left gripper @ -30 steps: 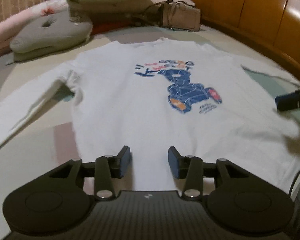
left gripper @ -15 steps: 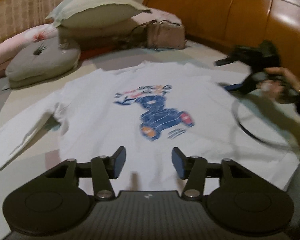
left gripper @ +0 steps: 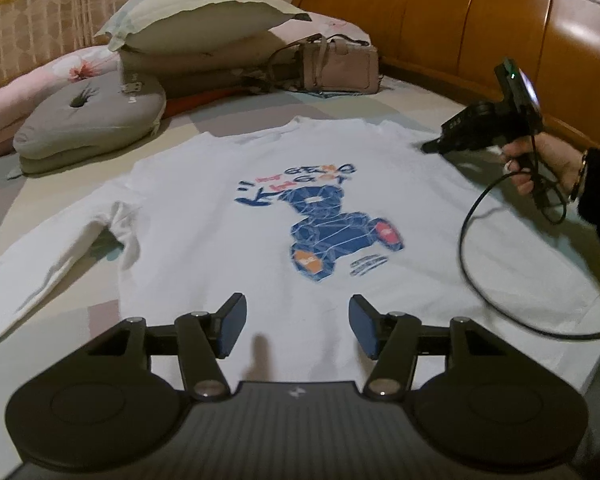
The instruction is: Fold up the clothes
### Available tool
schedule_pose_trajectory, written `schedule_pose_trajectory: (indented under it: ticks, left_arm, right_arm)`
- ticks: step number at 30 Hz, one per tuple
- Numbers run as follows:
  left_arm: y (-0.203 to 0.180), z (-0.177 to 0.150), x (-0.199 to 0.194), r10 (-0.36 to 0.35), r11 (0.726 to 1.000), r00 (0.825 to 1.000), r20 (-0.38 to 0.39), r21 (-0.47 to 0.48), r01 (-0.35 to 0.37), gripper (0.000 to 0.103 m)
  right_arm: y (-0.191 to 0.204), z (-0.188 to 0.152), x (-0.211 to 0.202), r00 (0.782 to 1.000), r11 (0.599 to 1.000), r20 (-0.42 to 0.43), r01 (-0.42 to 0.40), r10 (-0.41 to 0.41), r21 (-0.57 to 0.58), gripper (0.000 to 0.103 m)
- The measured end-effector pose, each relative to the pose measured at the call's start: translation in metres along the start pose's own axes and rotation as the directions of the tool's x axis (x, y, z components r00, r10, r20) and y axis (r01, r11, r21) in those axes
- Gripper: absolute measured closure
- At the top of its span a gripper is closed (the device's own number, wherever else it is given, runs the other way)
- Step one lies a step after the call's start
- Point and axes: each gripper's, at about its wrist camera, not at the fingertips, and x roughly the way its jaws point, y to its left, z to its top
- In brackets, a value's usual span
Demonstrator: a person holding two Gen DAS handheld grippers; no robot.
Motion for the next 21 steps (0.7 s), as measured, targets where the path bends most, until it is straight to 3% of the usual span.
schedule_pose_trajectory:
  ticks: [2,5,7,9,11,13,17,19,21]
  left_arm:
    - [0.004,-0.002,0.003,0.021,1.000,1.000,-0.022,-0.003,-0.021,0.045]
    - [0.012,-0.002,0.002,0.024,1.000,1.000,-0.013,0.011,-0.024,0.044]
    - [0.017,0.001,0.006,0.035,0.999,0.999,-0.004,0.009,-0.035,0.044]
    - [0.021,0.003,0.015,0.035,0.999,0.999,-0.022,-0.002,-0.036,0.044]
    - [0.022,0.002,0.025,0.027,1.000,0.998,-0.065,-0.006,-0.028,0.044]
    - [0.021,-0.006,0.027,0.029,1.000,0.996,-0.090,-0.007,-0.029,0.041]
    - [0.023,-0.028,0.002,0.013,0.997,0.993,-0.120,-0.077,-0.022,0.036]
    - [0.021,-0.034,-0.009,0.008,0.998,0.990,-0.141,-0.065,-0.017,0.032]
    - [0.018,-0.037,-0.019,0.009,0.999,0.988,-0.156,-0.040,-0.015,0.033]
  right_arm:
    - [0.009,-0.005,-0.014,1.000,0.999,-0.008,-0.006,0.005,-0.045,0.087]
    - [0.022,-0.012,-0.036,1.000,0.994,-0.020,-0.015,0.012,-0.113,0.064]
    - [0.030,-0.017,-0.050,0.999,0.987,-0.028,-0.021,0.017,-0.157,0.056]
    - [0.046,-0.029,-0.063,0.997,0.973,-0.050,-0.073,0.063,-0.218,0.036]
    - [0.065,-0.050,-0.065,0.988,0.946,-0.107,-0.136,0.109,-0.295,0.034]
    - [0.076,-0.074,-0.062,0.981,0.921,-0.169,-0.153,0.098,-0.359,0.034]
    - [0.078,-0.109,-0.084,0.990,0.882,-0.140,-0.081,0.017,-0.464,0.023]
    - [0.077,-0.121,-0.097,0.987,0.876,-0.160,-0.053,-0.028,-0.479,0.015]
    - [0.076,-0.127,-0.111,0.983,0.882,-0.172,-0.024,-0.065,-0.470,0.014]
